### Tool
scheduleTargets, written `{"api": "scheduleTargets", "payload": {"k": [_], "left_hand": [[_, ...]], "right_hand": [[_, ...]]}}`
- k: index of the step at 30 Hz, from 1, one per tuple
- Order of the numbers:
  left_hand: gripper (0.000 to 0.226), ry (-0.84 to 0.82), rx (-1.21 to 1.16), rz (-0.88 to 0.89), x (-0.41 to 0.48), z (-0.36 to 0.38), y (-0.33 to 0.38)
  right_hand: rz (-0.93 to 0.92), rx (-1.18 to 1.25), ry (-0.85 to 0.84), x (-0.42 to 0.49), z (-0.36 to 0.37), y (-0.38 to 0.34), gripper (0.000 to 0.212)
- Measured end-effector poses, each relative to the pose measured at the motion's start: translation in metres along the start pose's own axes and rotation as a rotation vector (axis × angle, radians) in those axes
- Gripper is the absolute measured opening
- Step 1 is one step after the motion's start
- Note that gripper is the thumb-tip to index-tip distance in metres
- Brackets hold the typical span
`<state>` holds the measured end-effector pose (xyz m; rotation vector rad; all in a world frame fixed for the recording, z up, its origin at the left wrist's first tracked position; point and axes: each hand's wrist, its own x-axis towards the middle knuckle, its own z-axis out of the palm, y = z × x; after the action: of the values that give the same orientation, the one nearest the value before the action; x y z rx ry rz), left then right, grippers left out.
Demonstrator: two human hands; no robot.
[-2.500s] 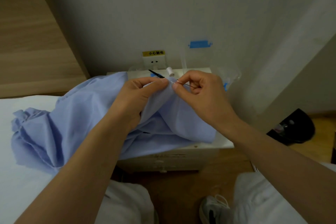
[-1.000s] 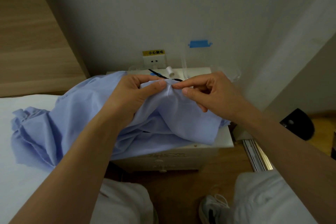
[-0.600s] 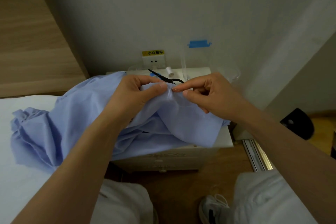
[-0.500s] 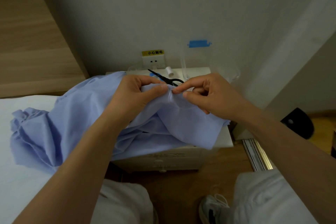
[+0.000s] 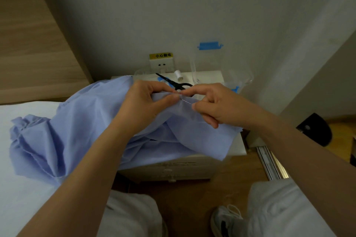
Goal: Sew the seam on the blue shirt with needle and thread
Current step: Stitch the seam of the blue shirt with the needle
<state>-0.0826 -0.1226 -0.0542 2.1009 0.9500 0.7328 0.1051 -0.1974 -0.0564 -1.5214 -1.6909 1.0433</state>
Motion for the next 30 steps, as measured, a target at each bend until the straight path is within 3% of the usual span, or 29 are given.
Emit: {"api": "scheduleTargets", "payload": {"k": [3,7,17,30], "left_hand": [[0.006,0.025,-0.011,-0.007,0.001,-0.001,0.000],[0.010,-0.017,-0.086,-0.101,0.002,-0.003,-0.001],[0.032,-0.242,-0.377,-0.274,-0.002,-0.014,0.002],[0.020,-0.333,-0.672,-0.362,-0.001,-0.014,0.009]], "right_hand": [[0.004,0.042,0.008,0.000,0.000,0.001,0.020],[-0.024,0.059,0.017,0.000,-0.001,0.000,0.012],[-0.072,0.191,-0.072,0.000,-0.011,0.006,0.010],[-0.135,0.337,-0.113,0.001,-0.008,0.011,0.008]]}}
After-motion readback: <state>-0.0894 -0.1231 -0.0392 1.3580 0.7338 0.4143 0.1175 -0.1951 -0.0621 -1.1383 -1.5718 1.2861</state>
